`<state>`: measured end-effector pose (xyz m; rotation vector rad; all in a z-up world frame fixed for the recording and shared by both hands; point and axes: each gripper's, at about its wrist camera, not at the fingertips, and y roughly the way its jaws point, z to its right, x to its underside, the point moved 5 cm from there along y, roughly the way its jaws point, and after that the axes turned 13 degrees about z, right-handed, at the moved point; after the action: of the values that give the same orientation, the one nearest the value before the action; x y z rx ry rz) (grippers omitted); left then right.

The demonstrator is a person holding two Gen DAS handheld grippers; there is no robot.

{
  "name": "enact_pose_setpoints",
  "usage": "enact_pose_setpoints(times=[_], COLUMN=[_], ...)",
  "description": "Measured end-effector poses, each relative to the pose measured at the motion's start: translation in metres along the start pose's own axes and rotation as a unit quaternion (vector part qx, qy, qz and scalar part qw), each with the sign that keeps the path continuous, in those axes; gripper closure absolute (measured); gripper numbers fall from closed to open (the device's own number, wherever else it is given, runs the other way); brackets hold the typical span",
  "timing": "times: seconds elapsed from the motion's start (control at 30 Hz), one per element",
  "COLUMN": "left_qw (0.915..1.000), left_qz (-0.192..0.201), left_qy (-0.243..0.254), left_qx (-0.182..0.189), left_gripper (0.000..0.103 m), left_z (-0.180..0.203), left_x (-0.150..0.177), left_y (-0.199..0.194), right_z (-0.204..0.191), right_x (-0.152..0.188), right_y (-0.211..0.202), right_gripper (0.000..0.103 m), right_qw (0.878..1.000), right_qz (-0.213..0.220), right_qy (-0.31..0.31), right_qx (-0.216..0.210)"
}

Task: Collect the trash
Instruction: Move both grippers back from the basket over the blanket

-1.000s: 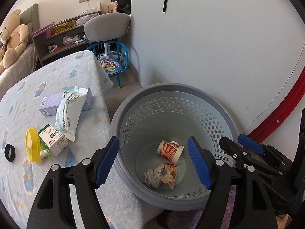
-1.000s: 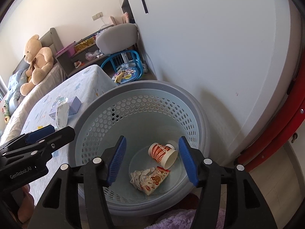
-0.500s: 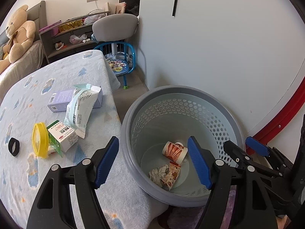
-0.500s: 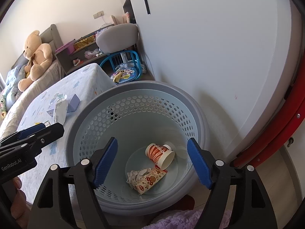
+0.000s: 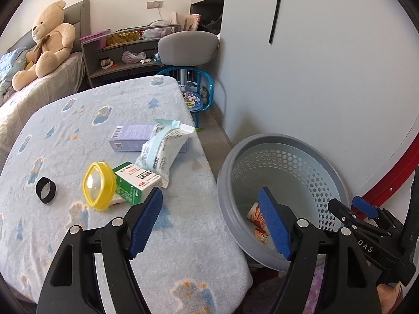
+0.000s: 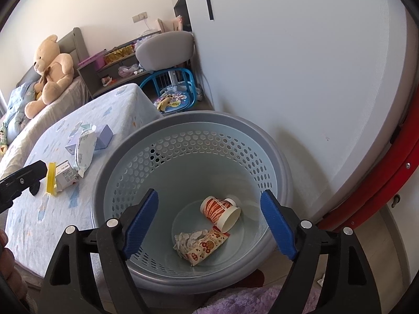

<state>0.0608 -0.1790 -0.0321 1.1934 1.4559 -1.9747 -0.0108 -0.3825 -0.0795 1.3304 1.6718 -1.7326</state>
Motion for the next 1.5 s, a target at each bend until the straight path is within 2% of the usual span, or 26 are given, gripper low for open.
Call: enact_pose_setpoints(times=[0.17,0.3,0.97,1.5], left_qw=[0.9997,0.999,0.9896,0.9847], left_qz=[0.003,0.003,0.003,0.006], left_qy=[-0.016,-0.028,-0.089,-0.116], left_qx=[-0.02,-0.034,-0.113,-0.13], left_gripper=[0.029,0.029,0.029,0.029], left_z=[-0.029,-0.053,-0.176,-0.22], left_x=[0.005,0.012,0.049,0.06], left_y=[-0.009,-0.013,-0.043,-0.052], right_z=[-0.012,-0.029,-0.175,-0.237], right_x=[0.0,0.0,0.003,0.006], right_y=[-0.002,-0.003,-0.002,0.007], right_gripper=[0.024,0.023,0.021,0.021], right_qw=[1.0,1.0,0.99,0.981], right_qz=[0.002,0.003,0.007,0.005], right_qy=[-0.011,-0.002,-0.062,-0.092], right_qx=[-0.001,-0.02,-0.129,-0.171])
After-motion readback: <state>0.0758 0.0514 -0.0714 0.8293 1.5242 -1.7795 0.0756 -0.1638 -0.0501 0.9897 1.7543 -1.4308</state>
